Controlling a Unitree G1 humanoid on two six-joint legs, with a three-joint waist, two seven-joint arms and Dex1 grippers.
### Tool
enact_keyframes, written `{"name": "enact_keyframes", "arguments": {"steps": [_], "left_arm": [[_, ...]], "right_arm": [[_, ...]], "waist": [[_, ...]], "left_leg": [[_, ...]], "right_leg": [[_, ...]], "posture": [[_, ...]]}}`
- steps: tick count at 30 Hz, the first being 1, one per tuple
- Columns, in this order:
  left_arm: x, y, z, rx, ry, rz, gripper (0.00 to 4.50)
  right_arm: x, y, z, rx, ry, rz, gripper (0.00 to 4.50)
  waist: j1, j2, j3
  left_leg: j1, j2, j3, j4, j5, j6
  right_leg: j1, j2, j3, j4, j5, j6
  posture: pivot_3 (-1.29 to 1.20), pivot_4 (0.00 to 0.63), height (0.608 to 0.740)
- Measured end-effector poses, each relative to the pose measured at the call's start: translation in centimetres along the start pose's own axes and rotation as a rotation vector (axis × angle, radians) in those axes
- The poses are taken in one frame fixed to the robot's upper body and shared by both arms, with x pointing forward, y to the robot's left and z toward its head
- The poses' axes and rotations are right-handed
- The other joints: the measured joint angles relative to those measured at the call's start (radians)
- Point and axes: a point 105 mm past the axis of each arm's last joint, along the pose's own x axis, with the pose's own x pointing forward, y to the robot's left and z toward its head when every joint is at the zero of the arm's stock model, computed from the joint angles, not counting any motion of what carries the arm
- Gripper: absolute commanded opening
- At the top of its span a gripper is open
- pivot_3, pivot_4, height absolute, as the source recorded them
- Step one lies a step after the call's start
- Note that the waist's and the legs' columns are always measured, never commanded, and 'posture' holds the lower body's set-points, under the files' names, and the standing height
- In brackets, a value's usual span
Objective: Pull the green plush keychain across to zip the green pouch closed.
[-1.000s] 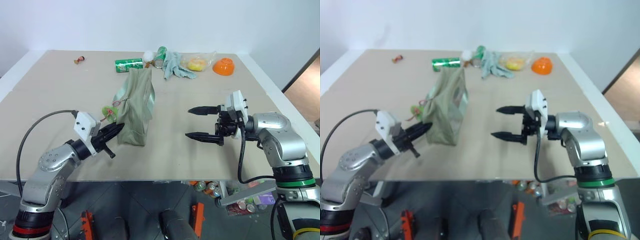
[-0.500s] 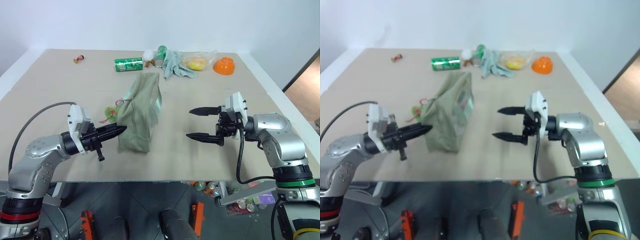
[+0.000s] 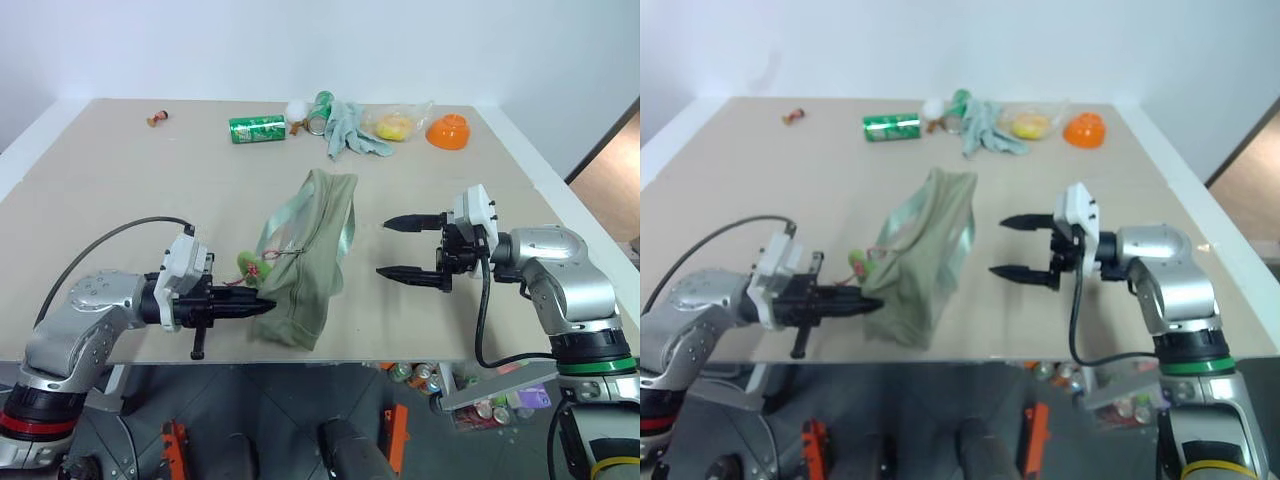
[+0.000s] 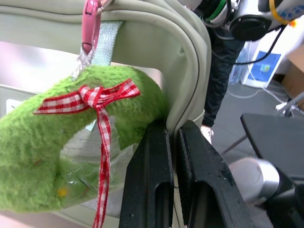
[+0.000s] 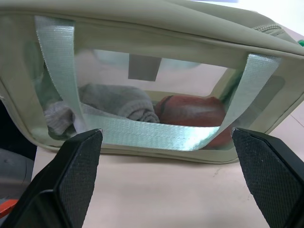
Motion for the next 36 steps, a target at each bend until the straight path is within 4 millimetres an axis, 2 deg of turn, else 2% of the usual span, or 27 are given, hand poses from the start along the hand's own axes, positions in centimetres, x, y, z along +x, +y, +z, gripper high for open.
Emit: {"name": "enact_keyframes", "arguments": {"steps": [5, 8, 16, 24, 33, 34, 36], "left_arm": [[-1.4, 2.3, 0.1, 0.044, 0.025, 0.117, 0.01], [-2.4, 2.9, 0.2, 0.06, 0.047, 0.208, 0.01], [-3.4, 2.2, -0.9, 0.042, 0.081, 0.308, 0.01], [-6.3, 3.8, -0.3, 0.083, 0.073, 0.521, 0.01], [-6.8, 4.2, -0.5, 0.092, 0.074, 0.568, 0.01], [-6.9, 4.1, -0.7, 0.084, 0.076, 0.574, 0.76], [-7.0, 4.1, -1.1, 0.072, 0.083, 0.584, 1.4]], "right_arm": [[-0.2, 0.1, -0.4, 0.01, 0.008, -0.004, 4.5], [-0.2, 0.2, -0.6, 0.012, 0.011, -0.007, 4.5], [-0.3, -0.2, -1.1, 0.01, 0.008, -0.022, 4.5], [0.6, -0.5, -1.4, 0.003, -0.006, 0.004, 4.5], [1.0, -0.4, -1.9, 0.015, -0.009, 0.017, 4.5], [1.1, -0.4, -1.9, 0.014, -0.009, 0.019, 4.5], [1.1, -0.4, -1.9, 0.013, -0.009, 0.021, 4.5]], "waist": [[0.0, 0.0, 0.0], [-0.001, 0.0, 0.0], [-0.002, 0.0, 0.0], [-0.002, 0.0, 0.0], [-0.002, 0.001, 0.0], [-0.002, 0.001, 0.0], [-0.002, 0.001, 0.0]], "left_leg": [[0.0, 0.0, 0.0, 0.001, 0.0, 0.0], [0.0, 0.0, 0.0, 0.0, 0.0, 0.0], [0.0, 0.001, 0.001, 0.0, 0.0, 0.0], [0.001, 0.001, 0.001, 0.0, 0.0, 0.0], [0.001, 0.001, 0.001, 0.0, 0.0, 0.0], [0.001, 0.001, 0.001, 0.0, 0.0, 0.0], [0.001, 0.001, 0.001, 0.0, 0.0, 0.0]], "right_leg": [[0.0, 0.0, 0.0, 0.0, 0.0, 0.001], [0.0, 0.0, 0.0, 0.0, 0.0, 0.001], [0.0, -0.001, -0.001, 0.0, 0.0, 0.0], [0.0, 0.0, -0.001, 0.001, 0.001, -0.001], [0.0, -0.001, -0.002, 0.001, 0.001, -0.001], [0.0, -0.001, -0.002, 0.001, 0.001, -0.001], [0.0, -0.001, -0.002, 0.001, 0.001, -0.001]], "posture": [[0.0, 0.15, 0.74], [0.0, 0.15, 0.74], [0.0, 0.15, 0.74], [0.0, 0.15, 0.74], [0.0, 0.15, 0.74], [0.0, 0.15, 0.74], [0.0, 0.15, 0.74]]}}
